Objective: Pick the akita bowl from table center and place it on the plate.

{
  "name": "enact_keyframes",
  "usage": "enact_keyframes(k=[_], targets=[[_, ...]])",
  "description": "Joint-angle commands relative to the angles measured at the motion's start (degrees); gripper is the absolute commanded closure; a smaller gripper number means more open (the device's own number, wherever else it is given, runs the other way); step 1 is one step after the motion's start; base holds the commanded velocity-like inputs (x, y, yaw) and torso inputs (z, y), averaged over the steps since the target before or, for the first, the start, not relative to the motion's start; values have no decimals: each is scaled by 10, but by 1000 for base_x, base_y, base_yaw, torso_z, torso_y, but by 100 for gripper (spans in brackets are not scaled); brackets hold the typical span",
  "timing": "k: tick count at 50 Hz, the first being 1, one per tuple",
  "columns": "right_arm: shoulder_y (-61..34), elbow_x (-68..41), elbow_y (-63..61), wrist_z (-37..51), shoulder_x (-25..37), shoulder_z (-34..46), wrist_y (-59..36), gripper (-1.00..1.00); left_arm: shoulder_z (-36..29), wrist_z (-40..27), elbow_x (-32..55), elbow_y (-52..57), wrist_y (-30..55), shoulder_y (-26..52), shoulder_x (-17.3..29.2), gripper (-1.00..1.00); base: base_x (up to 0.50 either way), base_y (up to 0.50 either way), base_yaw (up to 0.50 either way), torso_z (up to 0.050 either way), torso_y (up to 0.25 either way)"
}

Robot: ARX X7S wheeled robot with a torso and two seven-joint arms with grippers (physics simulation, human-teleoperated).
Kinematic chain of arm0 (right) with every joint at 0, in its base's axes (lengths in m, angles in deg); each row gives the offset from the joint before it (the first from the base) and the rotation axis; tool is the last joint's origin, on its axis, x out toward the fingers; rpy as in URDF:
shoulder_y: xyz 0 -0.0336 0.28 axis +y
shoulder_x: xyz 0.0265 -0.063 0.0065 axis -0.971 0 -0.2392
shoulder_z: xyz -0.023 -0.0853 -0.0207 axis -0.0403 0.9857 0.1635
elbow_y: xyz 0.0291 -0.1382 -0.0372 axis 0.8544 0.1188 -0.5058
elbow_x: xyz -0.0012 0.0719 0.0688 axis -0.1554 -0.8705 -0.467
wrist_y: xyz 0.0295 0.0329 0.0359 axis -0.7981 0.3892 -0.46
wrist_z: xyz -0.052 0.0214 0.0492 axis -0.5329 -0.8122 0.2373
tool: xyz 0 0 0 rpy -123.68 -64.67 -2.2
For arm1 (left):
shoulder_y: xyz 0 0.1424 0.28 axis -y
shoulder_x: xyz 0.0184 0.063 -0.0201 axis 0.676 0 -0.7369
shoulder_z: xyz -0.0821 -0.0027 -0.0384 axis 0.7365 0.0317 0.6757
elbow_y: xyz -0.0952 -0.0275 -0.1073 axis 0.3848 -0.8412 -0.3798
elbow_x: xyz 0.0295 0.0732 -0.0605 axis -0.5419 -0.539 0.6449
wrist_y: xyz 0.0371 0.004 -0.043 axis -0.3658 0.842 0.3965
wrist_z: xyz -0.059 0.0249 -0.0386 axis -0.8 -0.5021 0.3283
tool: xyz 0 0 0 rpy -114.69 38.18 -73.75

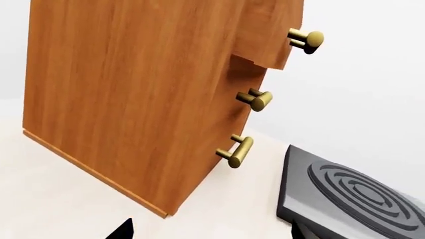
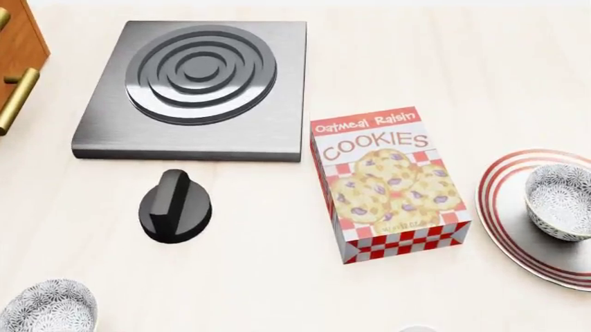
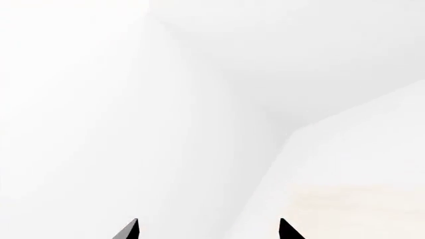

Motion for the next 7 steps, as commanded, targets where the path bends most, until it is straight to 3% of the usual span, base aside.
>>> enact_keyframes(k=[1, 7], targets=[[-3, -25, -96, 36, 39, 9, -31, -100, -3, -1, -1, 2, -1, 2, 1, -100, 0, 0, 0, 0, 0], [2, 34, -122, 23, 51, 45, -39, -100, -6, 1, -4, -9, -3, 5, 0, -100, 0, 0, 0, 0, 0]])
